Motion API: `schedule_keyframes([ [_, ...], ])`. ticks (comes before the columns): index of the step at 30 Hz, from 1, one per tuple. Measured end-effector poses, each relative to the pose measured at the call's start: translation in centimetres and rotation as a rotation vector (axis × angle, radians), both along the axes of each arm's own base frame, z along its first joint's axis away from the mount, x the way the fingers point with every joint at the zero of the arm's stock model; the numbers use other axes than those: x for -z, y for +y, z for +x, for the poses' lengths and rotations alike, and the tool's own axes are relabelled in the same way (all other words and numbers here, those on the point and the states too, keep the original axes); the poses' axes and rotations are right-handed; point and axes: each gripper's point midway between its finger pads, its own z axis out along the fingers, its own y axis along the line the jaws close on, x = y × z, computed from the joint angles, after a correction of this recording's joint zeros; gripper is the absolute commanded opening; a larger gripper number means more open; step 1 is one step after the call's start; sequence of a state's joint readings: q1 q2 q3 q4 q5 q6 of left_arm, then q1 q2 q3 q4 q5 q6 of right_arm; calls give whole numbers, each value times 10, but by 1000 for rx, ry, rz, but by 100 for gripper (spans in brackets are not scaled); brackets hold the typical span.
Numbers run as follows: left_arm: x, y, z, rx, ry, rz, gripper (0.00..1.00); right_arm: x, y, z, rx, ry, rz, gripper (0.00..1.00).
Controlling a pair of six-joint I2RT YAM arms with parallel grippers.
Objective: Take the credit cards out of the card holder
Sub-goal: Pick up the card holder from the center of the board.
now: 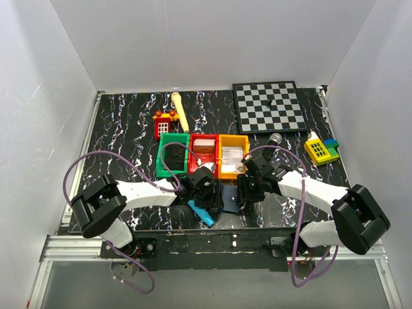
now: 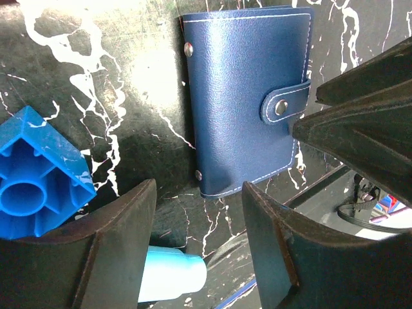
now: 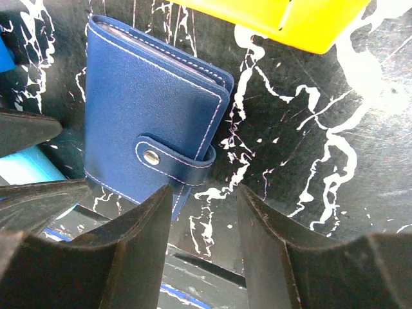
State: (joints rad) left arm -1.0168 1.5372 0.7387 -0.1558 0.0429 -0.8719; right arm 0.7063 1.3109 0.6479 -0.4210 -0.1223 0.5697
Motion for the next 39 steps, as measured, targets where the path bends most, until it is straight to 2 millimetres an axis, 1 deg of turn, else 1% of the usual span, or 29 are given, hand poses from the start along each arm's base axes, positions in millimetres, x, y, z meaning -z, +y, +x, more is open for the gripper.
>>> schedule_keyframes([
  [6,-7,3,-1,-3,-19,-21,57,-2,-5,-1,5,-8,-16,56],
  [10,-16,1,1,-4,-37,-48,57,-8,-6,0,8,-25,-11,56],
  [12,-18,0,2,-5,-43,-55,57,-11,-6,0,10,-33,-8,56],
  [19,-15,-2,3,-5,-38,-45,55,-13,-4,-1,32,-31,20,56],
  [26,-10,-5,5,-6,-29,-31,50,-4,-3,-12,103,1,78,55],
  [32,-8,-6,6,-8,-22,-22,47,2,0,-14,160,22,114,54],
  [39,-1,-4,4,-10,-8,-3,44,1,11,-12,201,35,181,52],
])
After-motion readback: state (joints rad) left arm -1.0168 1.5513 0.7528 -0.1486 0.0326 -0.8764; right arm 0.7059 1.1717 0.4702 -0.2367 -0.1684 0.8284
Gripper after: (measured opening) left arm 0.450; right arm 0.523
